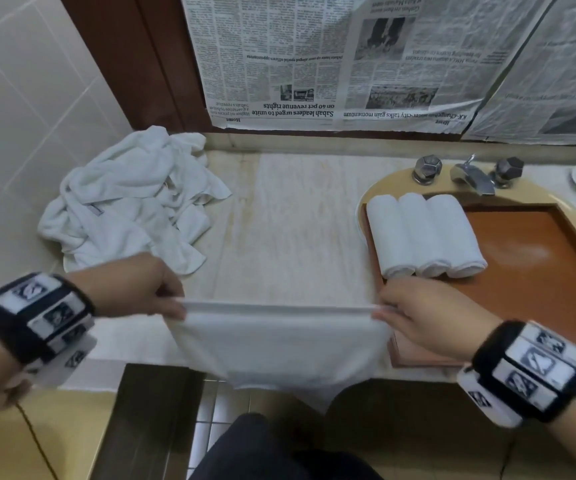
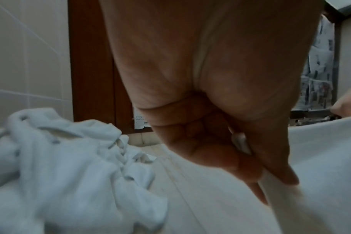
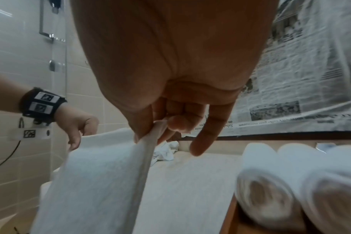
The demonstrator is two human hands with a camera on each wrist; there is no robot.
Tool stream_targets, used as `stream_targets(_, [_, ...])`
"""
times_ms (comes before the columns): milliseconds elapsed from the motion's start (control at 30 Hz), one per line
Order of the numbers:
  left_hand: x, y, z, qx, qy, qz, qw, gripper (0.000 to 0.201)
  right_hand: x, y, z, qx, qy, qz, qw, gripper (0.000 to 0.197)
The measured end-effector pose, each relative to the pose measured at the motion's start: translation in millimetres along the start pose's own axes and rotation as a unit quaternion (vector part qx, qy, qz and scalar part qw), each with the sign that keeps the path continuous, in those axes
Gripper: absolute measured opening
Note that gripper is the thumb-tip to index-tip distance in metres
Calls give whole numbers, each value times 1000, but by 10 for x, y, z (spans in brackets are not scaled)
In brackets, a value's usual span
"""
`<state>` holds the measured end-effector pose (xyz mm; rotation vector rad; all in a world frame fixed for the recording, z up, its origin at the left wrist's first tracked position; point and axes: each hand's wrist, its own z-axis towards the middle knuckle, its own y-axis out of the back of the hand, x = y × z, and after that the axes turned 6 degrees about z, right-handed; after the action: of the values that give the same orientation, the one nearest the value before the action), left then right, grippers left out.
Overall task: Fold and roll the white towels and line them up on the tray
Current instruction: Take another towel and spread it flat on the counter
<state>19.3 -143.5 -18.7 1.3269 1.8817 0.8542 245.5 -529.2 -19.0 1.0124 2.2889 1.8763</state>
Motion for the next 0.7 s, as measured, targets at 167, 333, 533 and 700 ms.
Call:
stream_targets(167, [280,902,726,-139,58,77,986,38,-227,661,1062,-107,-75,-5,991,25])
stream_targets(333, [557,1487,1568,-314,124,-14,941,34,-585,1192,2253,-217,-195,114,950,33])
stream_targets(533, [646,1361,2554,-402,234,-196,863,24,-929,1101,3200,-264,-303,246,882,35])
stream_targets(700, [373,1076,2974,-391,296,-315,813,32,-1175,774,3650,-179,-363,250,880,50])
